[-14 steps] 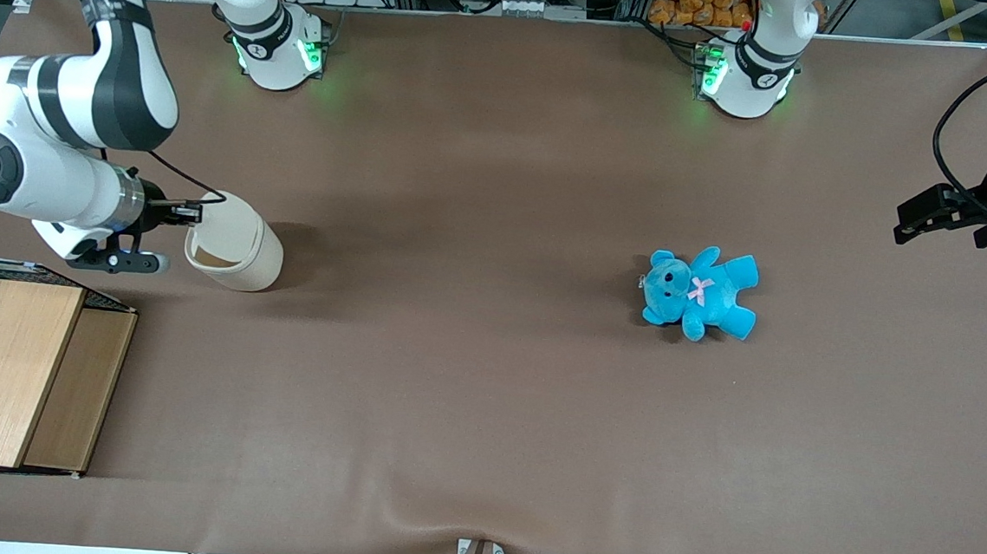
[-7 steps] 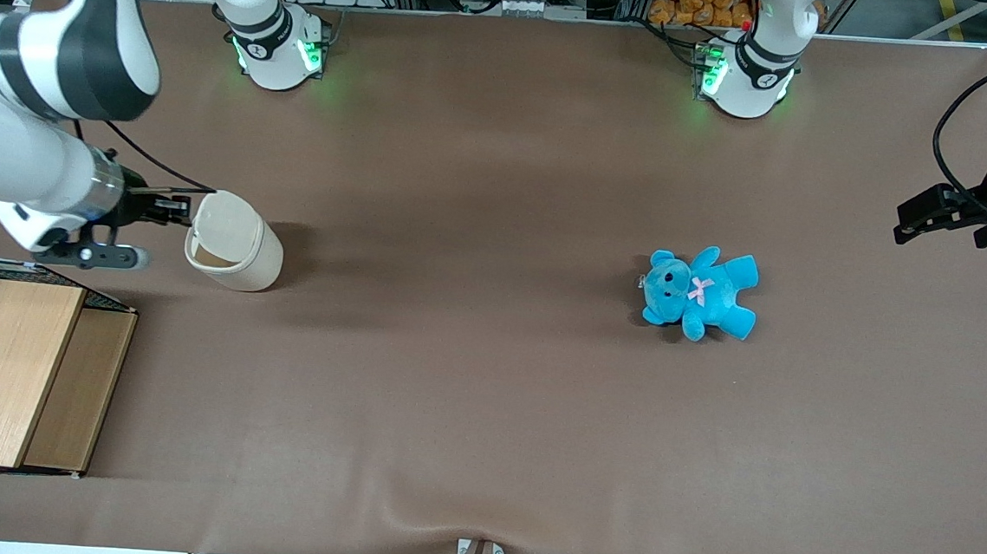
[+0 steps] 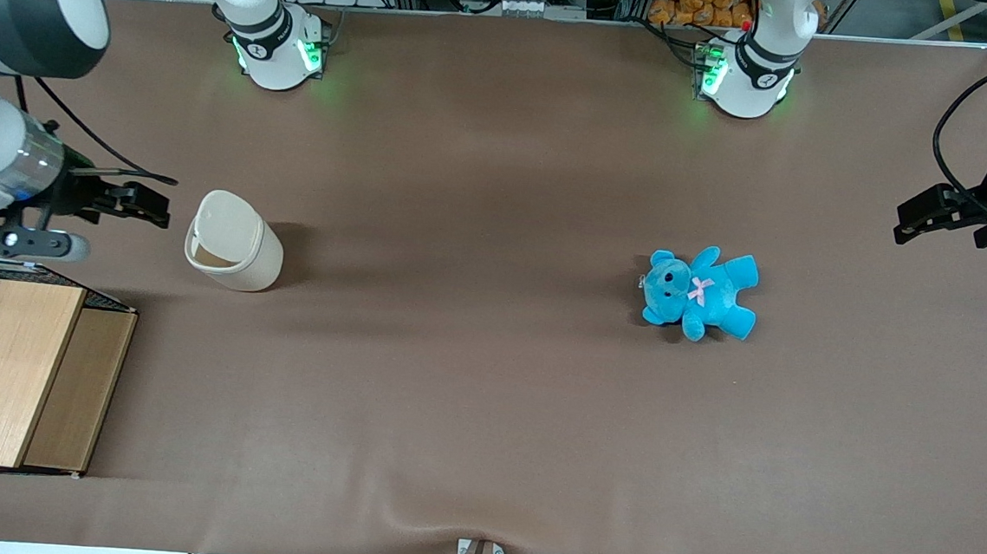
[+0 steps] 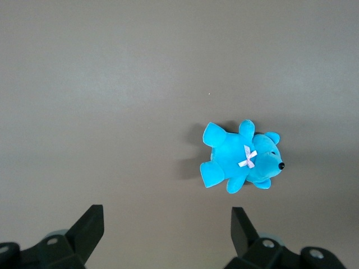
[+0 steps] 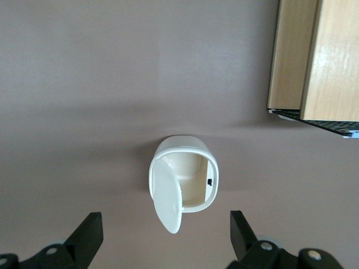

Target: Open trash can with right arm

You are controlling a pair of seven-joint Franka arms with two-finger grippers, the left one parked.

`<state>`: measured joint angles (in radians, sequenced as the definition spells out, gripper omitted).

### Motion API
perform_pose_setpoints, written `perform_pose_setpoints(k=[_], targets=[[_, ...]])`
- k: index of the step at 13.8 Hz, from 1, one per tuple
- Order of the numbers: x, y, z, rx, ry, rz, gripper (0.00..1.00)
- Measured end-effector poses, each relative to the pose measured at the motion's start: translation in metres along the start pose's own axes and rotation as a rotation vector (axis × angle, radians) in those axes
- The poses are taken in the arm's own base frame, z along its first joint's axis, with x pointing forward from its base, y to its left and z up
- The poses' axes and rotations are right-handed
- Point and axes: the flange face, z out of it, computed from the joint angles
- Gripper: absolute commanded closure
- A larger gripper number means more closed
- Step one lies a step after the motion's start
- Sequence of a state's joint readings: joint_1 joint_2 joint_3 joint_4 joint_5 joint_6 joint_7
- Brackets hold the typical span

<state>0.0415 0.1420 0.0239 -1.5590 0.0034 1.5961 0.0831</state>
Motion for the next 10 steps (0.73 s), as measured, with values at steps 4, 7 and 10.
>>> perform_pose_setpoints(k=[4, 7, 10], targets=[[0.003, 0.038, -0.001, 0.006, 0.000, 0.025, 0.00], [-0.004, 0.043, -0.024, 0.008, 0.039, 0.031, 0.00], [-0.026, 0.042, -0.065, 0.009, 0.108, 0.028, 0.00]])
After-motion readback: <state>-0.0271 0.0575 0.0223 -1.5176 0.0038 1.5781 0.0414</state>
